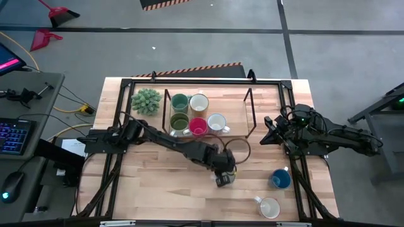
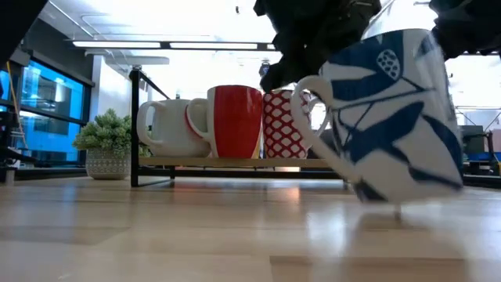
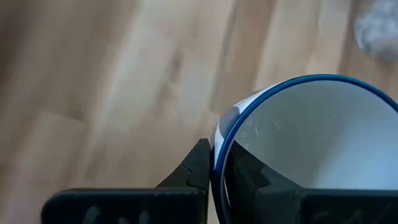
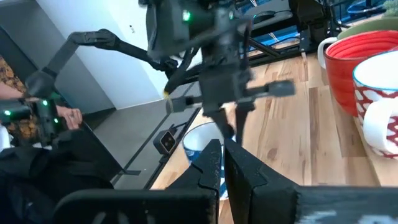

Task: Place coffee mugs
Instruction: Put the dark blue mug on the shelf

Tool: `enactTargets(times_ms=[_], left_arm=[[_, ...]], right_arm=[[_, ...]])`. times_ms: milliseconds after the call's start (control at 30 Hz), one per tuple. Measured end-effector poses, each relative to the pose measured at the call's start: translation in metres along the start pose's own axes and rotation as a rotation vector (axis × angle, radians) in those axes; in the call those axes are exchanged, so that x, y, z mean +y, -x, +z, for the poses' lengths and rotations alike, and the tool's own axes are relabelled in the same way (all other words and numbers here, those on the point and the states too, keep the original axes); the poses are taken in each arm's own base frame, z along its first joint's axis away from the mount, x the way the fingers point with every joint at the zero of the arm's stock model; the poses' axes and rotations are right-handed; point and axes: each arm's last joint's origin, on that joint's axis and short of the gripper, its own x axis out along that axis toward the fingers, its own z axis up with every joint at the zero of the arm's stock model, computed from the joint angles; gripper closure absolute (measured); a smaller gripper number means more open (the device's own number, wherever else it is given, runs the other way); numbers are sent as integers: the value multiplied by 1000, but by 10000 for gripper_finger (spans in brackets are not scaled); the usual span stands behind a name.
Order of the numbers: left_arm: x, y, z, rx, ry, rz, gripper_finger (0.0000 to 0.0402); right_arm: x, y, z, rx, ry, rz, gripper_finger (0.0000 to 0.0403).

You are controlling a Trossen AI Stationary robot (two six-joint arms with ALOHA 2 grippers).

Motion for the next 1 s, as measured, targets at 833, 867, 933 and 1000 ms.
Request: enactTargets(times_ms=[833,867,933,1000], left_arm=[[32,19,30,23,139,104,387],[32,17,29,25,165,105,387],[33,16,27,33,215,114,387],[32,17,29,13,250,113,387]], right_arm=[[0,0,0,-6,37,-10,396],[0,0,1,-7,38,-9,396],[0,0,1,-9,39,-10,396],[0,0,1,-9,40,-10,396]])
